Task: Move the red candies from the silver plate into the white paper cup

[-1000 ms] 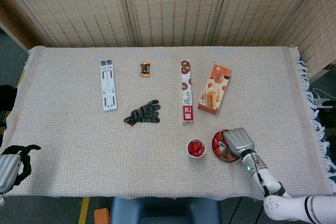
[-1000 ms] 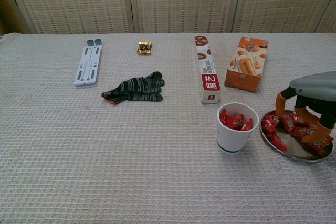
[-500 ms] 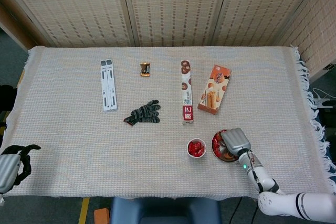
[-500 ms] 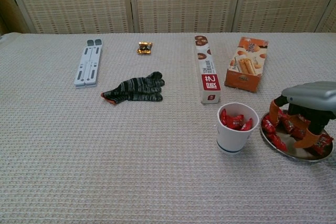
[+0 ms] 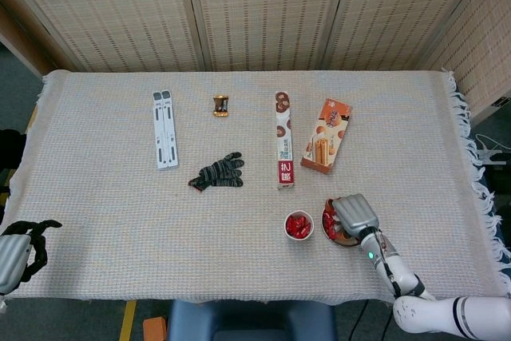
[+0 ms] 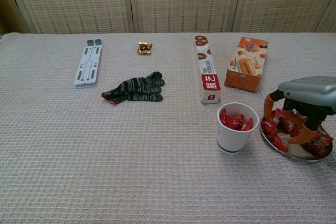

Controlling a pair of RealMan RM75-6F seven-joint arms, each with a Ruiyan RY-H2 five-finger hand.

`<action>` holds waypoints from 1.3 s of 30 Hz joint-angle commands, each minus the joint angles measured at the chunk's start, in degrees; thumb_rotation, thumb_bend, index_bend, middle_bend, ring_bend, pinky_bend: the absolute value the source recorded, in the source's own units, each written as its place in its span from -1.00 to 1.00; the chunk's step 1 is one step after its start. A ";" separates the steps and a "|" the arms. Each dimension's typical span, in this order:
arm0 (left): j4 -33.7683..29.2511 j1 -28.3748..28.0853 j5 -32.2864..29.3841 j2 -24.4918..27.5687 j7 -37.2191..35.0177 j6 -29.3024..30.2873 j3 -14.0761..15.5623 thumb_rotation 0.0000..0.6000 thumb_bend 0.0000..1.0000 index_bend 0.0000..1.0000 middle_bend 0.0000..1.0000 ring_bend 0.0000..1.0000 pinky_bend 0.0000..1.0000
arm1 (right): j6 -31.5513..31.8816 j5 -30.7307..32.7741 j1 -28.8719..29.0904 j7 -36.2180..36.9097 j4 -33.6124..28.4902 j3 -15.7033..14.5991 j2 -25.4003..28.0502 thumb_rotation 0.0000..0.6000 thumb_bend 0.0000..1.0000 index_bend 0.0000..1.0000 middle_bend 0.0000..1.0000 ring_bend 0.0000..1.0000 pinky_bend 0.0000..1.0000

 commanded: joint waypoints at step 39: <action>-0.01 0.03 0.01 0.11 -0.18 0.01 0.01 1.00 0.27 -0.39 -0.19 -0.39 -0.51 | -2.76 -0.05 -0.53 0.48 3.57 -0.98 -1.80 1.00 -0.81 -0.06 0.54 0.60 1.00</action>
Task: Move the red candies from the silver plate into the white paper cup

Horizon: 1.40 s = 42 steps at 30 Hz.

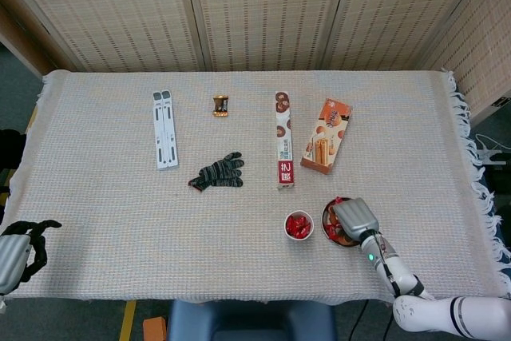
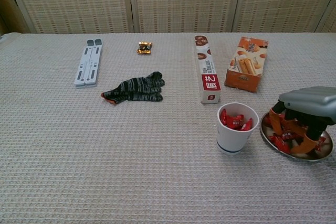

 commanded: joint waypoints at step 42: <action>0.02 -0.02 0.04 0.02 -0.15 0.01 -0.01 1.00 0.28 -0.39 -0.19 -0.39 -0.51 | 6.74 -7.36 -3.40 1.65 -9.55 1.10 5.98 1.00 -0.43 0.35 0.54 0.63 1.00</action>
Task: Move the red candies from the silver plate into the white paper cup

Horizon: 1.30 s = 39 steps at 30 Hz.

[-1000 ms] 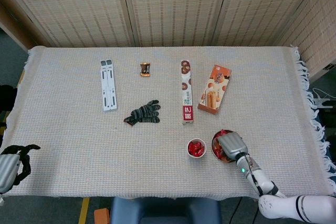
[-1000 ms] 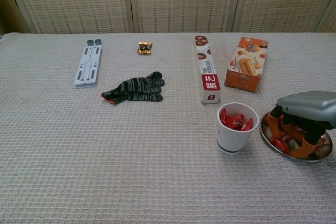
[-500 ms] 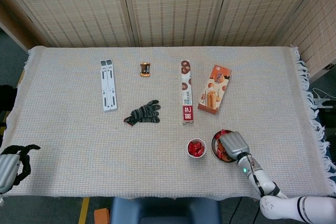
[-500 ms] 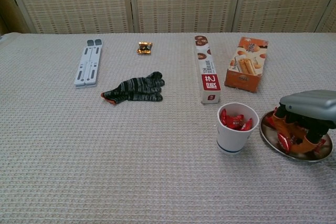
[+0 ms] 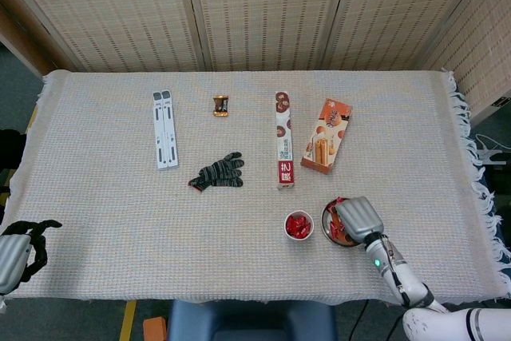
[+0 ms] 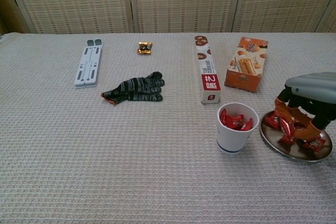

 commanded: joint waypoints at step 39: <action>-0.09 0.00 -0.05 0.08 0.02 -0.09 0.05 1.00 0.27 -0.38 -0.19 -0.39 -0.51 | -0.54 -2.76 2.52 0.08 -7.97 3.89 1.93 1.00 -0.59 -0.08 0.54 0.63 1.00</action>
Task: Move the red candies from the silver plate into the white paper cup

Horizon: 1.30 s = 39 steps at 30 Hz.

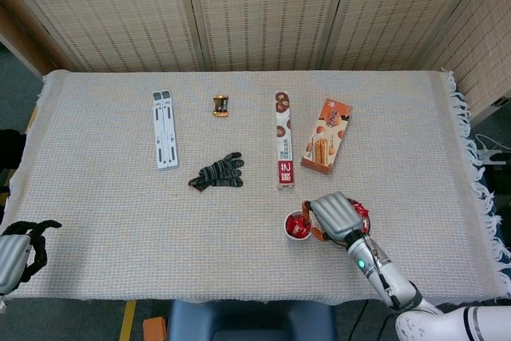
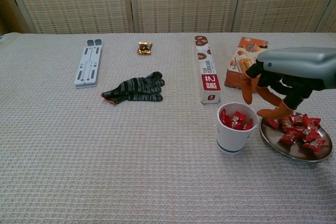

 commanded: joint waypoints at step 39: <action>-0.10 0.03 -0.19 0.07 -0.07 0.01 -0.07 1.00 0.27 -0.39 -0.19 -0.38 -0.51 | -2.18 10.47 -1.89 -7.01 14.70 -5.46 -5.23 1.00 -0.67 -0.18 0.54 0.62 1.00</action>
